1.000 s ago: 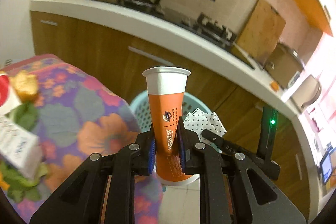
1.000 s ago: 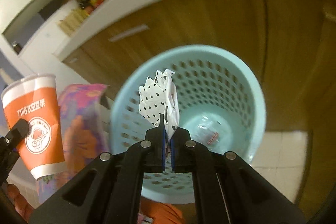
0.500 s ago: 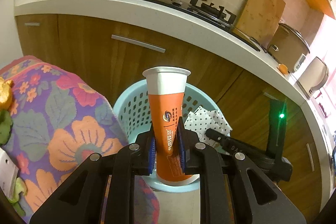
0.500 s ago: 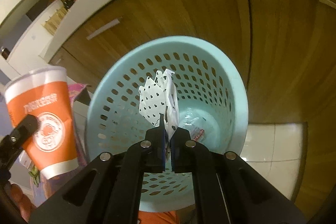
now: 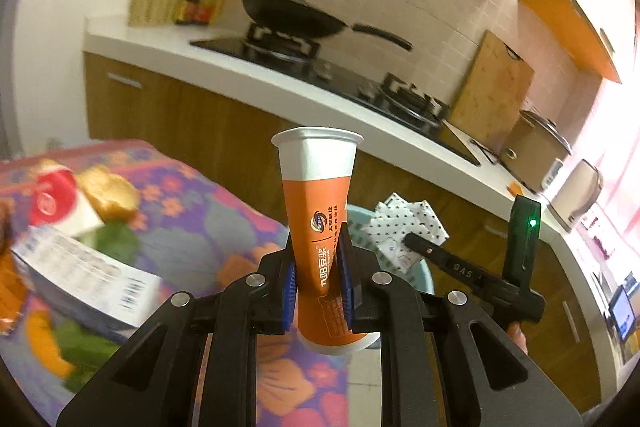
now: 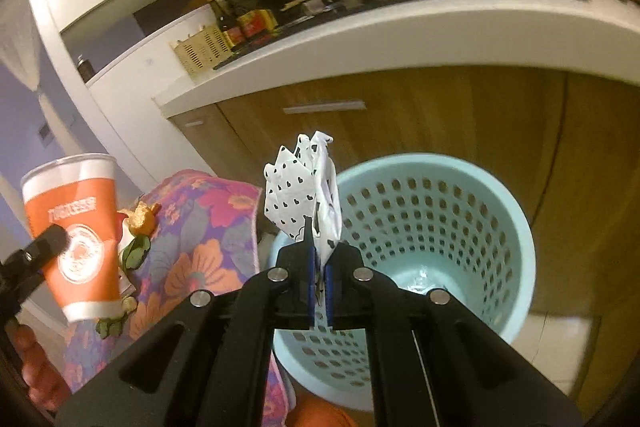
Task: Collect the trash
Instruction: 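Lift the napkin and cup and carry both tools over the blue basket, then open the right tool to drop the napkin while the left tool drops the cup into the basket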
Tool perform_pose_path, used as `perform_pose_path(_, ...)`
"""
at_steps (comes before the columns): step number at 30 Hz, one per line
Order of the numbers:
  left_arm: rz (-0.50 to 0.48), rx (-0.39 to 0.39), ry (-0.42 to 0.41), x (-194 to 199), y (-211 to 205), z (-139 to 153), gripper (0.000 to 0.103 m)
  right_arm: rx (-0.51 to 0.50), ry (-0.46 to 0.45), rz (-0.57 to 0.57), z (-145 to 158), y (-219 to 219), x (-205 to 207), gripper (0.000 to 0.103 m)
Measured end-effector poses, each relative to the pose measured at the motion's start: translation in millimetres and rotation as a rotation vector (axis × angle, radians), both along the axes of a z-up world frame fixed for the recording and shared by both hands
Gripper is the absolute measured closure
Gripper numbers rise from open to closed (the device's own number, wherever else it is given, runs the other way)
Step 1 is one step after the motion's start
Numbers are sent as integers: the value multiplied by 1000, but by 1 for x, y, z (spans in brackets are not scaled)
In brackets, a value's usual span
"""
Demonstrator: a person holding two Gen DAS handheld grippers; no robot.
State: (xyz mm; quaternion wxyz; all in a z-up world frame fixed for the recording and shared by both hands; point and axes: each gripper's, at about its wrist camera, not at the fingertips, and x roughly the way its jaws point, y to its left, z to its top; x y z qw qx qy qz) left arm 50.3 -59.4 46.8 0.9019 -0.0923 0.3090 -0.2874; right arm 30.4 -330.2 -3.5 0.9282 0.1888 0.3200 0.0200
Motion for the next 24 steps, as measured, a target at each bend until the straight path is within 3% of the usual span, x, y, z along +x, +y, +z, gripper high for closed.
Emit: perform_pose_path(24,-125,13,46,7,-54,-17,87,60,59,-68,-13,-30,-17,101)
